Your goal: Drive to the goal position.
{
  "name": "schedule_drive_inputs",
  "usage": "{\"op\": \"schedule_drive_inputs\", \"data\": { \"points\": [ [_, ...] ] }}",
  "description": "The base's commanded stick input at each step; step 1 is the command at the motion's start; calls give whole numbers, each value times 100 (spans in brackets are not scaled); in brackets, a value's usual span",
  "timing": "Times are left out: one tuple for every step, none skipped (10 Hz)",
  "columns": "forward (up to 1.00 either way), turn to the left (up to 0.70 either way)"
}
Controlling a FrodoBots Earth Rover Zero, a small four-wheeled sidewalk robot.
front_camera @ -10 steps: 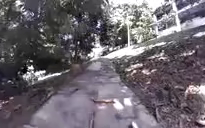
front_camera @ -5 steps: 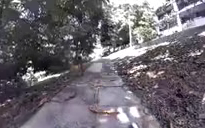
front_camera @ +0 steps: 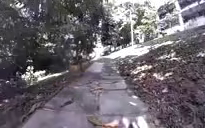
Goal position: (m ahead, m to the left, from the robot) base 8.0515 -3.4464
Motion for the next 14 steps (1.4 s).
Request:
{"op": "schedule_drive_inputs", "data": {
  "points": [
    [50, 0],
    [50, 0],
    [50, 0],
    [50, 0],
    [50, 0],
    [50, 0],
    [50, 0],
    [50, 0],
    [50, 0],
    [50, 0],
    [50, 0],
    [50, 0],
    [50, 0],
    [50, 0]
  ]
}}
